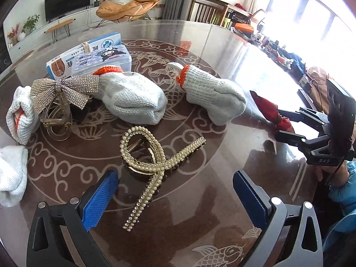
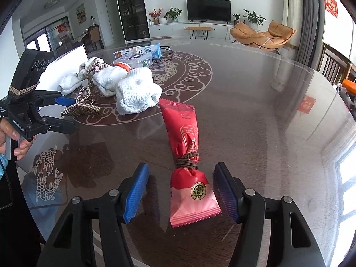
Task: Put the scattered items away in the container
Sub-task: 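Grasp the gold pearl hair clip with the left tool while the right tool holds the candy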
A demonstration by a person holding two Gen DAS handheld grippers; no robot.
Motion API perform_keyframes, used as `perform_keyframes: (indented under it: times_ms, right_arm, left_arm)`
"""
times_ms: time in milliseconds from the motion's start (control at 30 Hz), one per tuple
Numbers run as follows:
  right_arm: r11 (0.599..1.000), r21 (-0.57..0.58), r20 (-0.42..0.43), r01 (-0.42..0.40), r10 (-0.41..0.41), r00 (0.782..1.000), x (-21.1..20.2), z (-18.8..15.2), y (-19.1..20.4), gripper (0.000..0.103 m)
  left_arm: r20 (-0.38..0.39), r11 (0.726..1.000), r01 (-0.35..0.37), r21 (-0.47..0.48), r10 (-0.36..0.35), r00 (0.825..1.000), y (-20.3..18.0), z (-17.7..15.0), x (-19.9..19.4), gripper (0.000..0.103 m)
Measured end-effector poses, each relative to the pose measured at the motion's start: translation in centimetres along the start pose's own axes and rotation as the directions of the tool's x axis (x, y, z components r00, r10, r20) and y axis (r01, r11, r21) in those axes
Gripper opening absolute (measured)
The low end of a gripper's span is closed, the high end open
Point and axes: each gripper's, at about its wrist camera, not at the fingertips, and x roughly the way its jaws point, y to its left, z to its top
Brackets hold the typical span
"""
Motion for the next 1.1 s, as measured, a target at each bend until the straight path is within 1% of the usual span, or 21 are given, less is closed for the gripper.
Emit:
perform_keyframes:
  times_ms: [67,133,200,267,400,467,500,567,600,633,667,700,733,767,833,900,967,1000,1033,1100]
  right_arm:
    - [1.0,0.005,0.002,-0.005,0.005,1.0,-0.1,0.0,-0.1,0.063]
    - [1.0,0.005,0.001,-0.004,0.004,1.0,-0.1,0.0,-0.1,0.063]
    - [1.0,0.003,0.001,-0.003,0.003,1.0,-0.1,0.0,-0.1,0.063]
    - [1.0,0.003,0.001,-0.002,0.002,1.0,-0.1,0.0,-0.1,0.063]
    - [1.0,0.006,0.001,-0.005,0.005,1.0,0.0,0.0,0.0,0.063]
    - [1.0,0.01,0.003,-0.009,0.009,1.0,0.0,0.0,-0.1,0.063]
    - [1.0,0.013,0.004,-0.012,0.012,1.0,0.0,0.0,-0.1,0.063]
    - [1.0,0.018,0.005,-0.018,0.017,1.0,0.0,0.0,-0.2,0.063]
    - [1.0,0.022,0.006,-0.021,0.021,1.0,0.0,0.1,-0.2,0.063]
    - [0.999,0.025,0.008,-0.024,0.024,1.0,0.0,0.0,-0.3,0.063]
    - [0.999,0.029,0.009,-0.027,0.027,1.0,-0.1,0.0,-0.3,0.063]
    - [0.999,0.033,0.01,-0.031,0.03,0.999,-0.1,0.0,-0.4,0.063]
    - [0.999,0.036,0.011,-0.033,0.033,0.999,-0.1,0.0,-0.4,0.063]
    - [0.999,0.039,0.012,-0.035,0.035,0.999,0.0,0.0,-0.4,0.063]
    - [0.999,0.039,0.012,-0.035,0.035,0.999,0.0,0.0,-0.3,0.063]
    - [0.999,0.037,0.011,-0.031,0.031,0.999,0.0,0.0,-0.3,0.063]
    - [0.999,0.034,0.011,-0.027,0.027,1.0,0.0,0.0,-0.2,0.063]
    - [0.999,0.035,0.011,-0.027,0.026,1.0,-0.1,0.0,-0.3,0.063]
    - [0.999,0.036,0.011,-0.028,0.028,1.0,-0.1,0.0,-0.3,0.063]
    - [0.999,0.039,0.013,-0.031,0.031,0.999,-0.1,0.0,-0.3,0.063]
  left_arm:
    - [-0.006,0.998,-0.062,-0.001,0.062,0.998,0.7,-0.5,-0.2,0.103]
    - [-0.013,0.995,-0.099,0.005,0.099,0.995,1.2,-0.2,0.2,0.103]
    - [-0.017,0.994,-0.099,0.041,0.1,0.995,0.8,0.2,0.8,0.103]
    - [-0.024,0.992,-0.085,0.097,0.087,0.996,-0.3,0.8,1.6,0.103]
    - [-0.037,0.98,-0.018,0.198,0.026,0.999,-2.7,0.8,1.6,0.103]
    - [-0.046,0.978,0.029,0.209,-0.02,0.999,-3.3,0.0,0.7,0.103]
    - [-0.06,0.978,0.068,0.195,-0.057,0.997,-3.4,-0.5,0.1,0.103]
    - [-0.083,0.971,0.171,0.169,-0.159,0.984,-4.0,-1.7,-1.0,0.103]
    - [-0.1,0.965,0.207,0.163,-0.193,0.976,-4.4,-2.4,-1.4,0.103]
    - [-0.121,0.958,0.236,0.165,-0.218,0.968,-4.8,-3.1,-1.8,0.103]
    - [-0.135,0.954,0.239,0.179,-0.217,0.967,-5.2,-3.8,-2.1,0.103]
    - [-0.135,0.958,0.208,0.2,-0.183,0.974,-5.6,-4.1,-2.3,0.103]
    - [-0.12,0.964,0.161,0.214,-0.138,0.983,-5.8,-4.3,-2.5,0.103]
    - [-0.1,0.97,0.12,0.21,-0.1,0.99,-5.9,-4.3,-2.6,0.103]
    - [-0.062,0.984,0.075,0.163,-0.066,0.996,-5.6,-4.0,-2.4,0.103]
    - [-0.043,0.996,0.04,0.083,-0.037,0.998,-4.9,-3.7,-1.7,0.103]
    - [-0.009,1.0,-0.02,0.023,0.02,1.0,-4.6,-3.8,-1.4,0.103]
    - [-0.004,0.999,-0.043,-0.012,0.043,0.999,-5.2,-3.6,-1.0,0.103]
    - [0.004,0.995,-0.085,-0.053,0.085,0.996,-5.6,-3.6,-0.9,0.103]
    - [0.011,0.981,-0.144,-0.133,0.147,0.989,-6.3,-3.7,-0.6,0.103]
